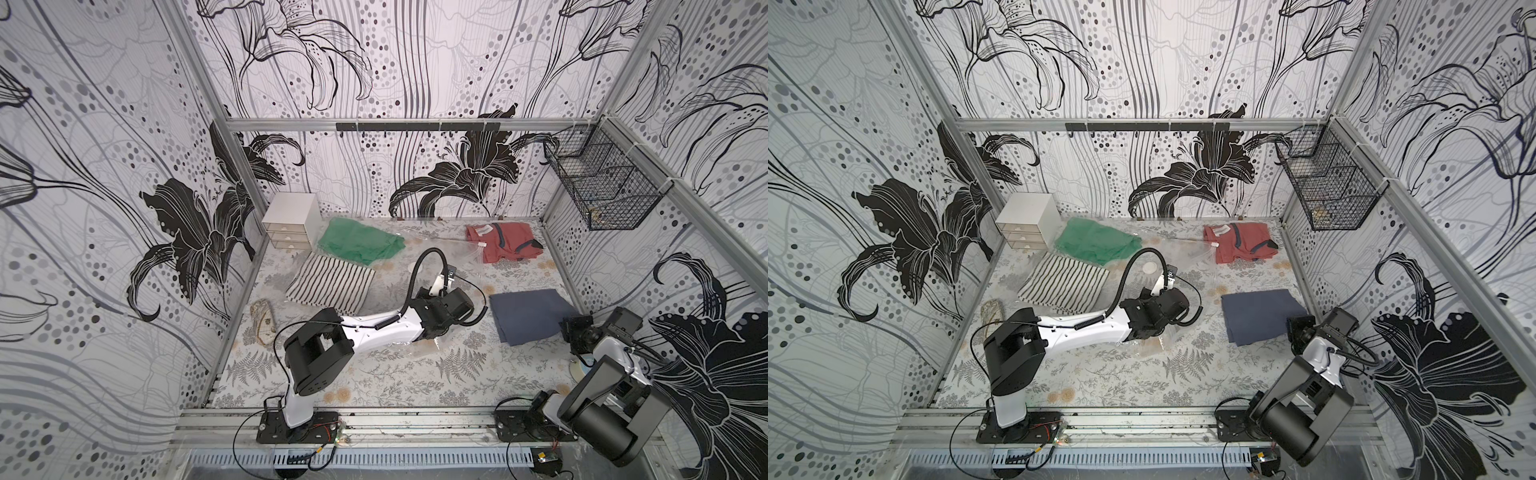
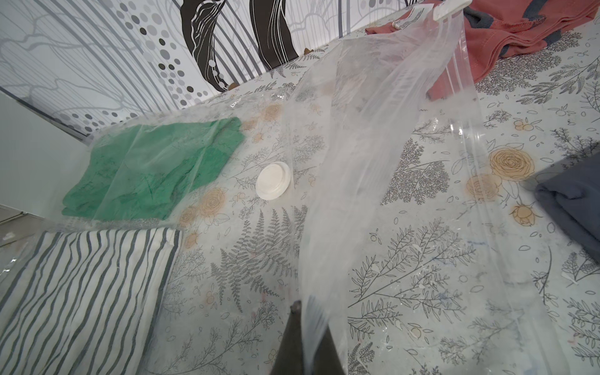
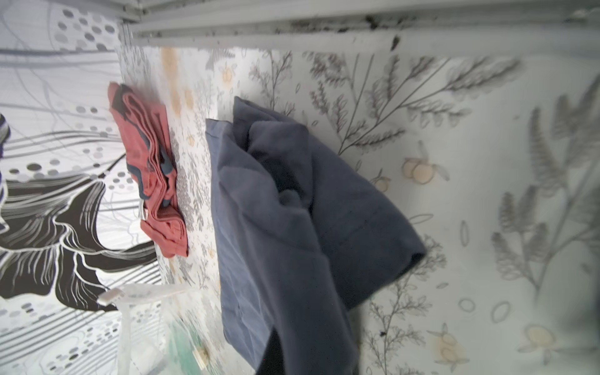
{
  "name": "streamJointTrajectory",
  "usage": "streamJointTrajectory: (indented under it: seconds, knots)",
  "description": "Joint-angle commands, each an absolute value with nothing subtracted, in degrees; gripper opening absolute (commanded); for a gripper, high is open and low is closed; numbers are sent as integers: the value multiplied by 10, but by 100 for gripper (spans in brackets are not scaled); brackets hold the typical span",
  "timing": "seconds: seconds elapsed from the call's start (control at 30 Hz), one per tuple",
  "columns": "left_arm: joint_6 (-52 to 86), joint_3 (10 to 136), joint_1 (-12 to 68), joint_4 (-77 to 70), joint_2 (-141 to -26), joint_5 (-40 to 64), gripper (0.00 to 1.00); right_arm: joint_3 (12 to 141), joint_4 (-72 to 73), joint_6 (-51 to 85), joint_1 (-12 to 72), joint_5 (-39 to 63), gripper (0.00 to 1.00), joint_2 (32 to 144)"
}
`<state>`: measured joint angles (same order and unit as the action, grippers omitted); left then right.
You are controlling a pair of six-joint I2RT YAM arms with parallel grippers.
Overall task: Take the tank top out of the vacuum bag
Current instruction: Take out the tank top from the vacuum bag, then move the tank top to the center of the board.
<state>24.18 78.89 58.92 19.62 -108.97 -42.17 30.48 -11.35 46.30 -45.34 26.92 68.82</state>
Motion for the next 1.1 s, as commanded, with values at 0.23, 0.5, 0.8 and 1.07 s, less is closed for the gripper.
streamJointTrajectory:
  seconds: [0.23,0.5,0.8,1.07]
  knots:
    - [254,772,584,167,-1062,-439,0,309,29,542,-448,282,0,778]
    - [258,775,586,173,-1062,-444,0,323,144,631,-370,268,0,869]
    - [264,767,590,183,-1047,-465,0,335,174,687,-367,227,0,877]
    - [258,766,590,178,-1049,-461,0,321,151,692,-371,226,0,829]
